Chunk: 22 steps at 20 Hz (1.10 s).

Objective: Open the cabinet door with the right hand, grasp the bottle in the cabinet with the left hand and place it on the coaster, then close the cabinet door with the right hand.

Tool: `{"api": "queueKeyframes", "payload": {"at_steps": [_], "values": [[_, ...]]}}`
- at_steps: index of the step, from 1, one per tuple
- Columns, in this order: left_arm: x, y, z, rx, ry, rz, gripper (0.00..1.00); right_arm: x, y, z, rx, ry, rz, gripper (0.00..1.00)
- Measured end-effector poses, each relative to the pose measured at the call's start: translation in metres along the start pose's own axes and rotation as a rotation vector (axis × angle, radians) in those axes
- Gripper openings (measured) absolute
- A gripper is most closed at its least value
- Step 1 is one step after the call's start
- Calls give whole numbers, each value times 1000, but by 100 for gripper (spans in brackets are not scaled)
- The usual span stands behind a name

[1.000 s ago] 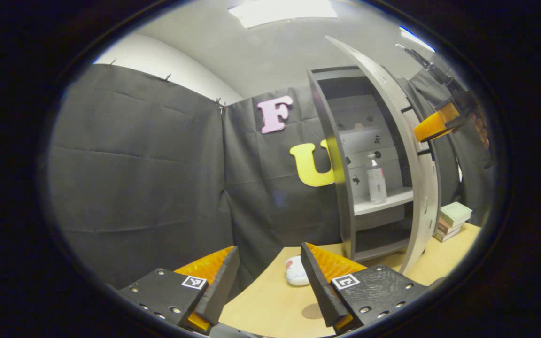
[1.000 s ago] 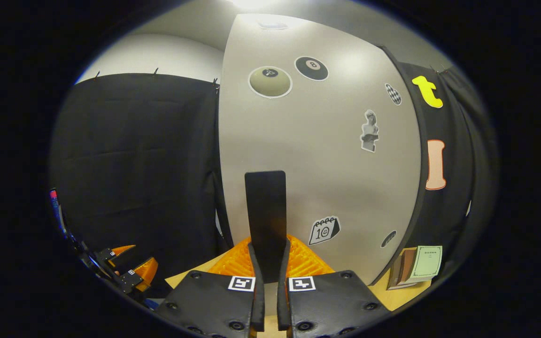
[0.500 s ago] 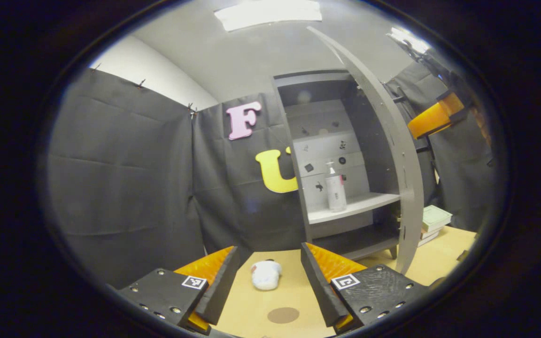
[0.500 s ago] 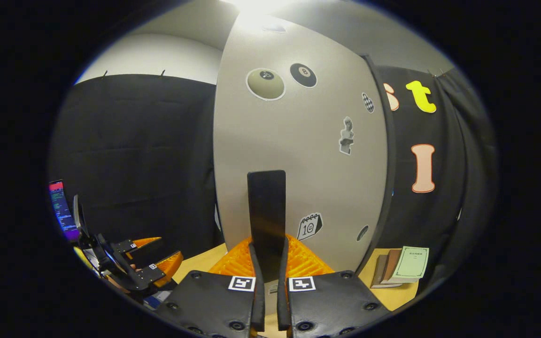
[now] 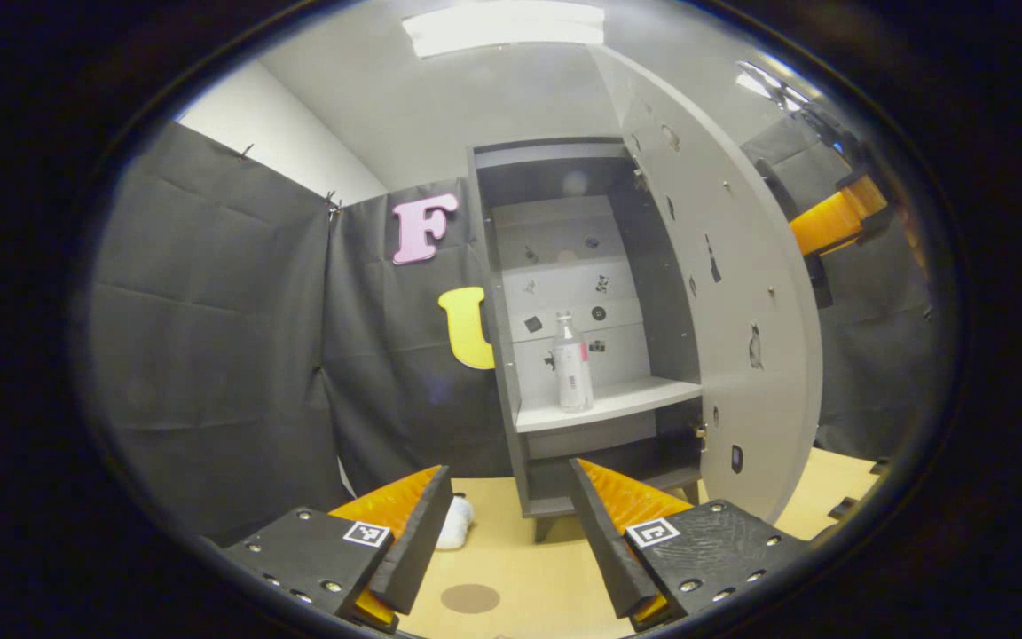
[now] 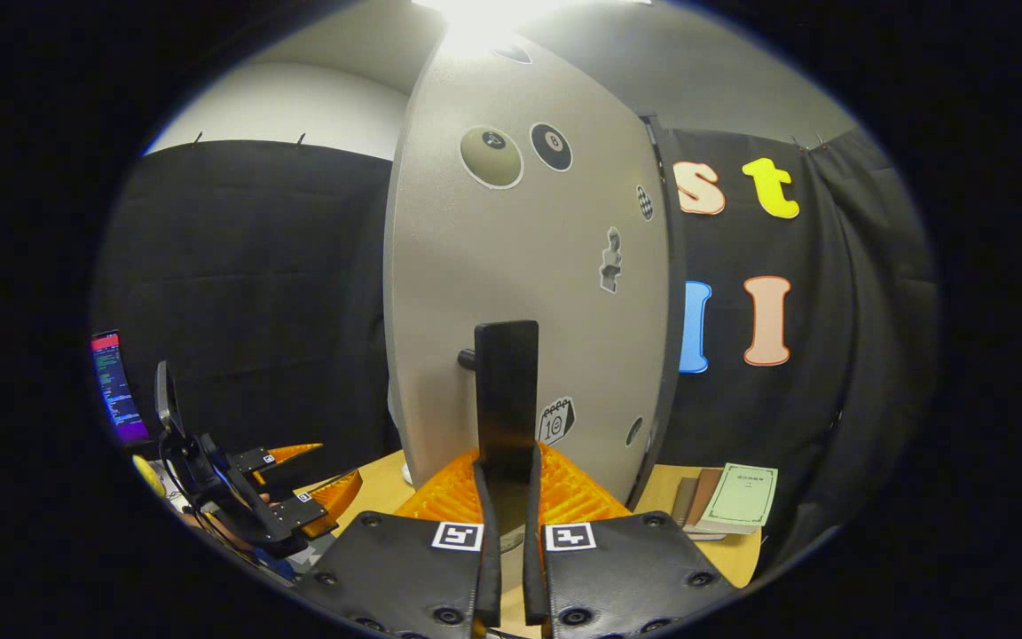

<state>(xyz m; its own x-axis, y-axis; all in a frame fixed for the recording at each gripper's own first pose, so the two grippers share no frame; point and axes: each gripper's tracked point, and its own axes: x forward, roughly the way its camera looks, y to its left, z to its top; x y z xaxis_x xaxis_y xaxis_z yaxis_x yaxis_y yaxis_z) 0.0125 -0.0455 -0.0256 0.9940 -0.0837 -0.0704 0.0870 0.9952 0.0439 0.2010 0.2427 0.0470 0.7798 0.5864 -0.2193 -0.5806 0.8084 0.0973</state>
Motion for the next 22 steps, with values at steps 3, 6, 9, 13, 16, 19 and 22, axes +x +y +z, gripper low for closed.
{"api": "queueKeyframes", "payload": {"at_steps": [3, 6, 9, 13, 16, 19, 22], "values": [[0, -17, 3, -13, 0, -12, 81, -16, -12, 2, -14, -6, -42, 9], [-2, -31, 6, -7, -5, -23, 81, -27, -22, 2, -10, -14, -83, 9], [-8, -40, 12, 4, -14, -22, 81, -38, -36, -1, -15, -22, -128, 11], [-15, -43, 16, 0, -21, -13, 80, -49, -82, 0, -35, -29, -212, 11], [-24, -48, 23, -6, -31, -4, 81, -46, -87, -1, -12, -42, -219, 10], [-30, -54, 28, -7, -33, 9, 81, -38, -85, 1, -2, -58, -203, 10], [-41, -56, 37, 10, -45, 26, 81, -41, -90, -3, 1, -57, -212, 10]]}}
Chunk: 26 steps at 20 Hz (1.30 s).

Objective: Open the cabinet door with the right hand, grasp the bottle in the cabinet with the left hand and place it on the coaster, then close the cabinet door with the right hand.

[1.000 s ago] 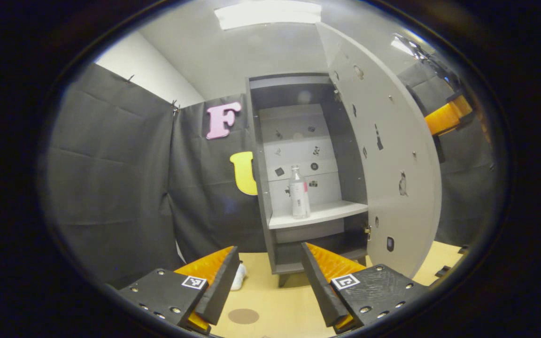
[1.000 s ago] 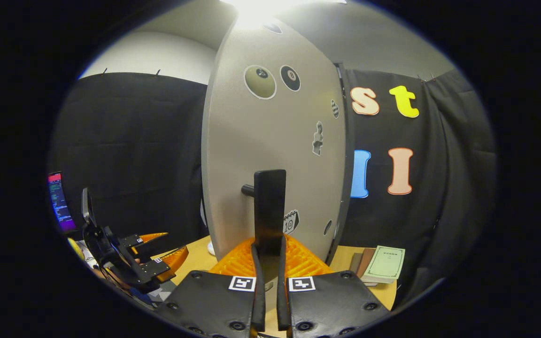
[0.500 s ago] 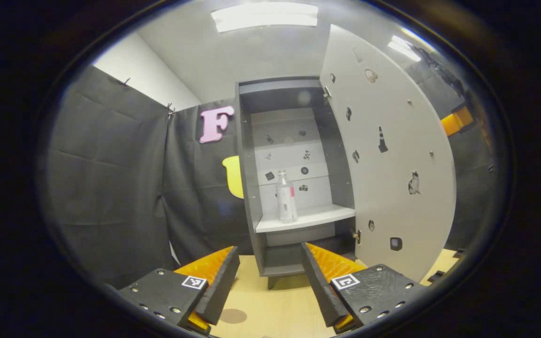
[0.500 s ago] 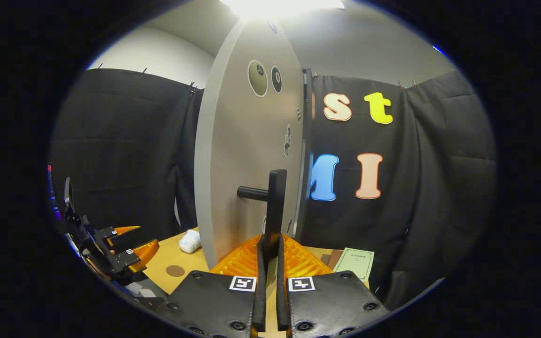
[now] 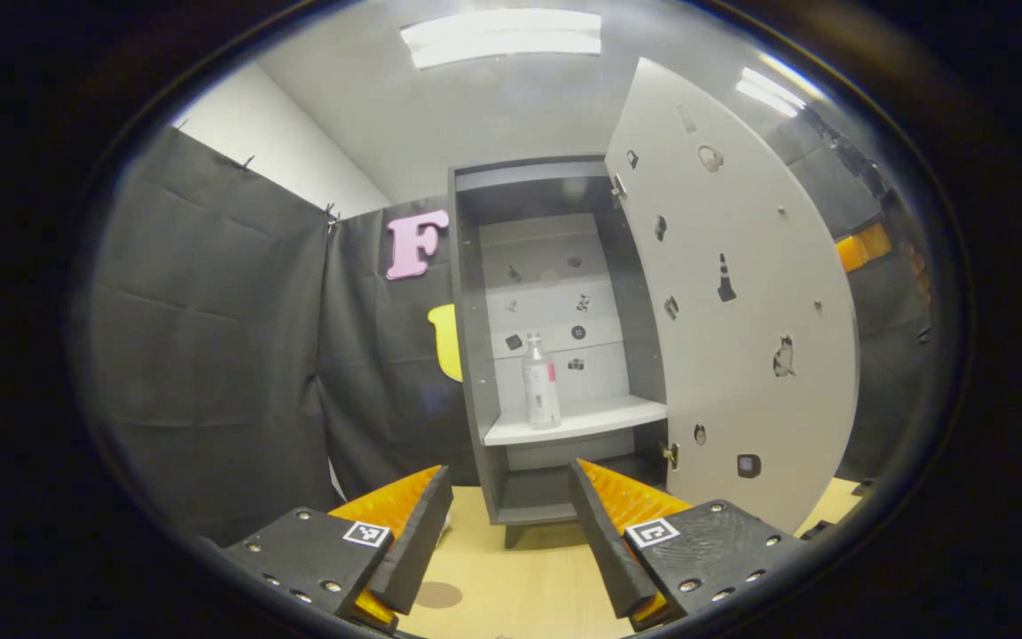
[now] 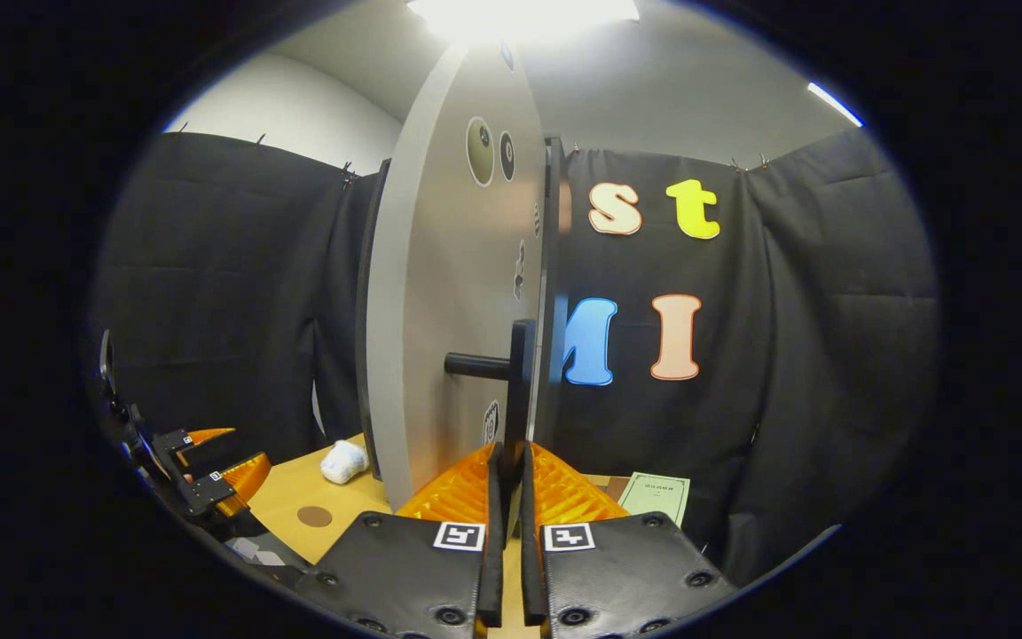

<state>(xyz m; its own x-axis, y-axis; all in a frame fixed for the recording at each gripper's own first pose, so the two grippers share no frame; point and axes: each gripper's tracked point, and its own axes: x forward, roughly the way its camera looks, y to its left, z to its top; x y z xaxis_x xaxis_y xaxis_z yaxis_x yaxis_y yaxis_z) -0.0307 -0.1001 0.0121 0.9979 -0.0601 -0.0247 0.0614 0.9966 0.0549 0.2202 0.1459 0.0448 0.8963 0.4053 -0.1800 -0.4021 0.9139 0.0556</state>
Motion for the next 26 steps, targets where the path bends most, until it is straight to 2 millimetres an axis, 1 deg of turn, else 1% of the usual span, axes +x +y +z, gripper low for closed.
{"api": "queueKeyframes", "payload": {"at_steps": [2, 3, 4, 6, 7, 8, 9, 11, 12, 13, 14, 16, 17, 18, 19, 21, 23, 24, 25, 26], "values": [[0, -1, 7, 10, -9, 3, 81, -8, 2, -4, 30, 4, 27, 11], [3, -2, 11, 15, -13, 7, 82, -15, 2, -5, 40, 0, 36, 10], [4, -1, 14, 17, -18, 10, 81, -21, 0, -6, 46, -3, 39, 10], [13, -3, 21, -4, -29, -1, 81, -38, -3, -10, 57, -10, 30, 10], [19, -6, 27, -22, -34, -11, 81, -47, -9, -12, 49, -17, 10, 13], [26, -6, 30, -39, -37, -18, 80, -56, -19, -11, 23, -28, -36, 15], [34, -7, 33, -57, -38, -27, 80, -65, -29, -9, 1, -40, -84, 12], [49, -9, 41, -87, -47, -46, 81, -78, -46, -4, -11, -63, -157, 16], [58, -8, 44, -90, -52, -55, 81, -76, -55, -5, -7, -65, -187, 19], [68, -6, 47, -88, -56, -62, 80, -76, -61, -7, 0, -59, -207, 24], [78, -6, 50, -85, -61, -71, 81, -73, -68, -10, 10, -52, -231, 47], [103, -3, 59, -80, -78, -87, 80, -72, -83, -15, 36, -44, -293, 92], [114, -1, 63, -81, -84, -90, 81, -72, -87, -17, 45, -41, -311, 96], [125, 2, 65, -88, -87, -97, 79, -70, -92, -19, 46, -40, -332, 96], [135, 1, 68, -97, -91, -109, 80, -72, -98, -21, 43, -42, -362, 93], [160, 4, 72, -106, -100, -134, 80, -73, -109, -20, 38, -47, -414, 93], [187, 4, 73, -101, -99, -157, 81, -72, -115, -21, 46, -45, -448, 93], [199, 3, 70, -102, -95, -169, 81, -72, -119, -22, 50, -42, -469, 96], [212, 1, 66, -110, -88, -183, 81, -72, -124, -23, 53, -41, -492, 96], [225, -1, 63, -123, -79, -198, 81, -73, -127, -24, 57, -39, -513, 93]]}}
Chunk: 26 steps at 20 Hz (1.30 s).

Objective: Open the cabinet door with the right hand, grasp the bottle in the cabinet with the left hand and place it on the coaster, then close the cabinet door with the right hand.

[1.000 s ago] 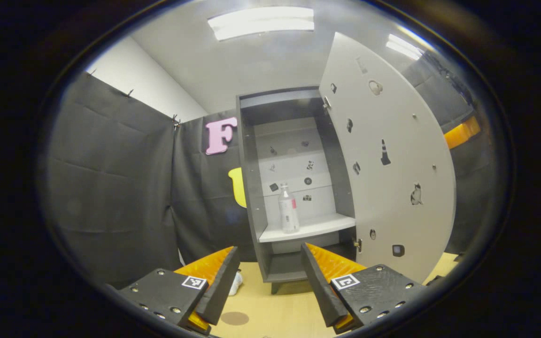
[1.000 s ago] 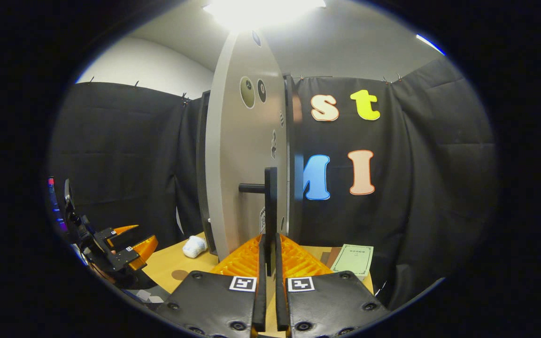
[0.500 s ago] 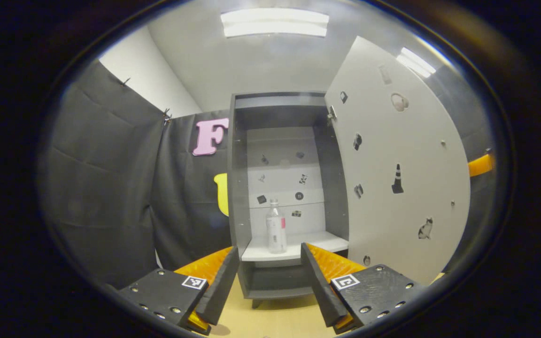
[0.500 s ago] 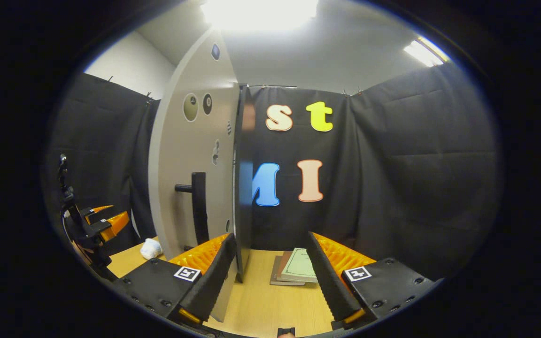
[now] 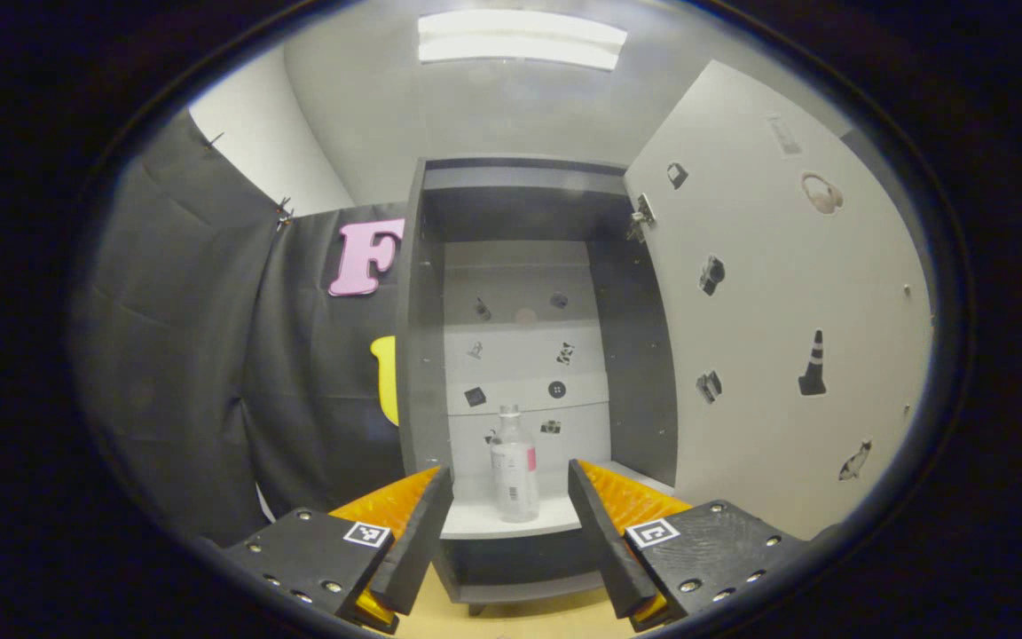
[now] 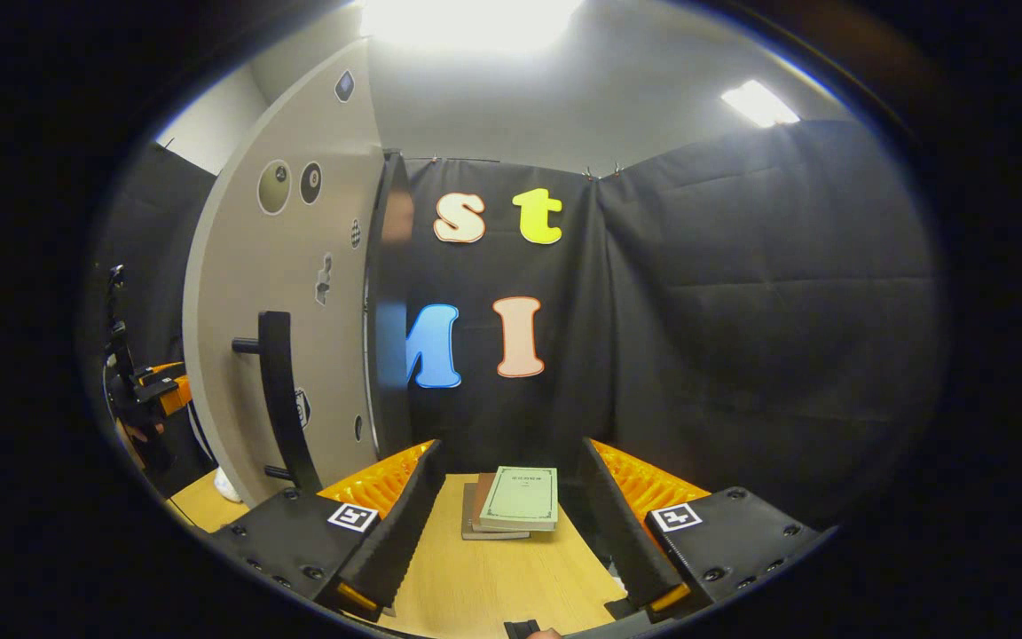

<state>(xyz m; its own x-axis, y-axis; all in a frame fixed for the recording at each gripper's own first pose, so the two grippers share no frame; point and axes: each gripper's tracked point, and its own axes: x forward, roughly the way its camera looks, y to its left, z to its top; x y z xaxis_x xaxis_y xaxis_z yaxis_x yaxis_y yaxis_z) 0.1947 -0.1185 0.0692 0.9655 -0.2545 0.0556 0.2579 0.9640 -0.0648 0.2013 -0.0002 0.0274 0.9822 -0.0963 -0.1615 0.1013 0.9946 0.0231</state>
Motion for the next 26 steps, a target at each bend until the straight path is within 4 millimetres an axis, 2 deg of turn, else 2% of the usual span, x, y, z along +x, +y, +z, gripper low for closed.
{"api": "queueKeyframes", "payload": {"at_steps": [2, 5, 7, 10, 11, 14, 16, 17, 18, 20, 21, 22, 26], "values": [[27, 2, -10, -20, 16, -23, 81, 4, -7, -4, 13, 7, -43, 96], [63, 6, -23, -27, 25, -50, 81, 6, -14, -13, 38, 35, -103, 93], [83, 7, -31, -32, 30, -64, 80, 6, -20, -18, 45, 46, -145, 96], [110, 11, -47, -48, 47, -83, 80, 3, -24, -20, 33, 48, -199, 93], [119, 12, -52, -51, 52, -92, 80, 1, -25, -20, 29, 45, -216, 96], [138, 10, -66, -49, 68, -108, 80, 0, -27, -22, 30, 38, -256, 93], [153, 7, -75, -45, 83, -121, 80, 1, -27, -26, 39, 46, -277, 96], [160, 7, -79, -44, 89, -124, 80, 2, -28, -28, 43, 49, -286, 93], [166, 8, -85, -45, 95, -126, 80, 3, -27, -31, 46, 54, -294, 96], [177, 6, -92, -48, 103, -133, 80, 5, -26, -36, 46, 67, -310, 93], [183, 8, -95, -49, 106, -131, 80, 4, -26, -37, 44, 71, -319, 96], [187, 10, -100, -51, 114, -129, 80, 4, -26, -38, 42, 75, -327, 93], [209, 14, -123, -81, 153, -127, 81, 1, -26, -39, 25, 85, -358, 96]]}}
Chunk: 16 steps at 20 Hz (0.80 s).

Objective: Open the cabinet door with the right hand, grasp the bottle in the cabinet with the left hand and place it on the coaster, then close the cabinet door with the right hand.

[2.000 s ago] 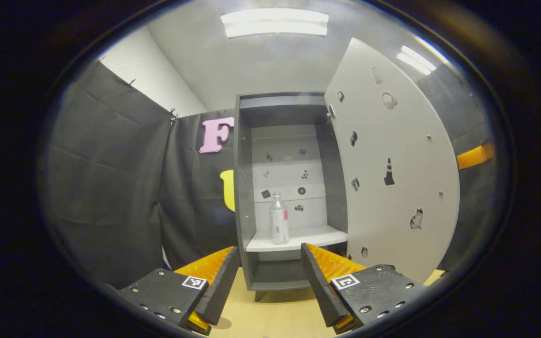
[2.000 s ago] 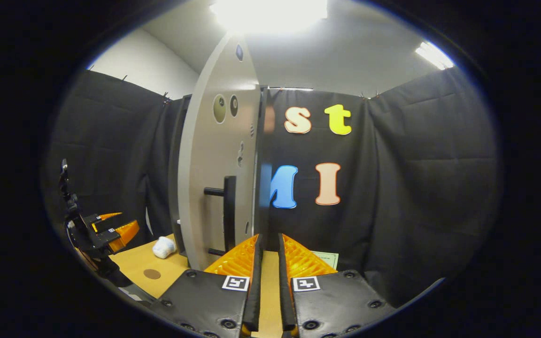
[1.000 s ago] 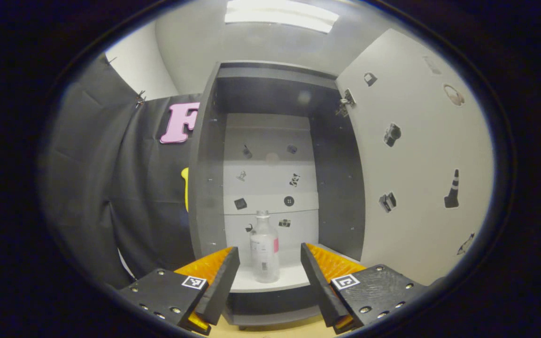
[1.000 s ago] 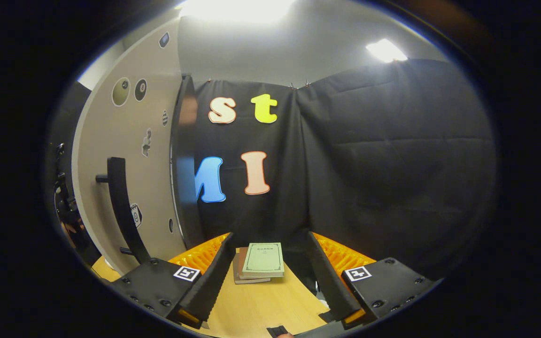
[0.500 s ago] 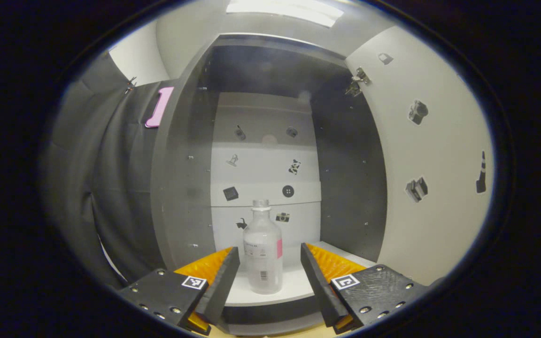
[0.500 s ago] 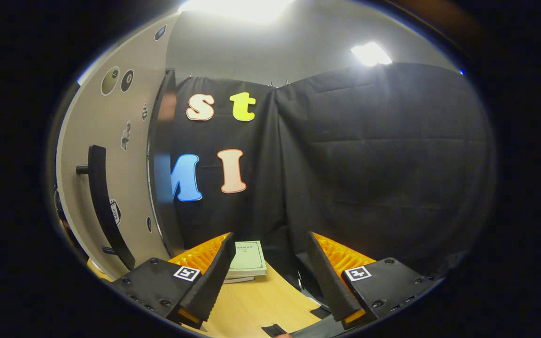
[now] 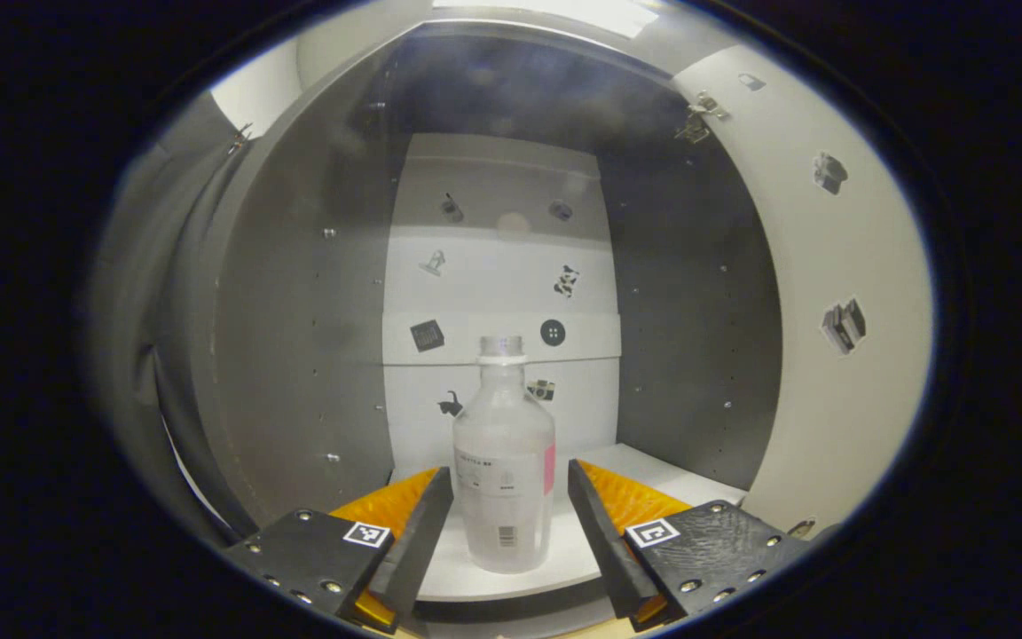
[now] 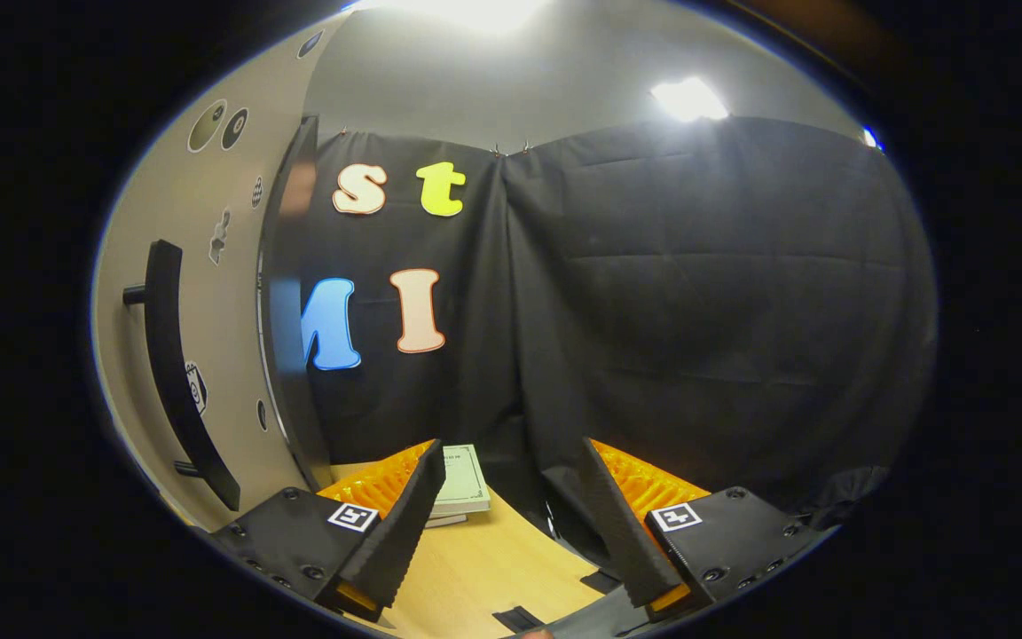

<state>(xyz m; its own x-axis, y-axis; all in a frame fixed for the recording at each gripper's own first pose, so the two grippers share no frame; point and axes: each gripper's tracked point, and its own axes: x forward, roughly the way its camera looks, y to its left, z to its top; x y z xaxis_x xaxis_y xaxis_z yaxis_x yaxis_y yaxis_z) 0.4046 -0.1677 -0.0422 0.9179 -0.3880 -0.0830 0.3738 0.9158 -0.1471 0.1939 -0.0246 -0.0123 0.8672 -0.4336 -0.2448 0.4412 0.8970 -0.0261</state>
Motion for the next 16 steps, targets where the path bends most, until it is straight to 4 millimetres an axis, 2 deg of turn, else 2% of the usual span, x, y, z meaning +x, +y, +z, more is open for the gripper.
{"api": "queueKeyframes", "payload": {"at_steps": [2, 5, 8, 9, 12, 16], "values": [[8, 5, -9, -9, 18, 1, 80, -2, 0, -1, -7, 6, -11, 93], [18, 9, -14, -22, 26, 4, 81, -2, 1, -2, -20, 11, -24, 96], [18, 15, -14, -22, 21, 9, 79, -3, 5, -2, -30, 14, -25, 96], [16, 15, -12, -27, 21, 6, 75, -4, 5, -3, -33, 12, -23, 96], [4, 17, -9, -52, 16, -2, 74, -4, 8, -2, -42, 10, -7, 93], [-26, 24, 8, -61, -12, 6, 74, -3, 11, 1, -46, 3, 28, 96]]}}
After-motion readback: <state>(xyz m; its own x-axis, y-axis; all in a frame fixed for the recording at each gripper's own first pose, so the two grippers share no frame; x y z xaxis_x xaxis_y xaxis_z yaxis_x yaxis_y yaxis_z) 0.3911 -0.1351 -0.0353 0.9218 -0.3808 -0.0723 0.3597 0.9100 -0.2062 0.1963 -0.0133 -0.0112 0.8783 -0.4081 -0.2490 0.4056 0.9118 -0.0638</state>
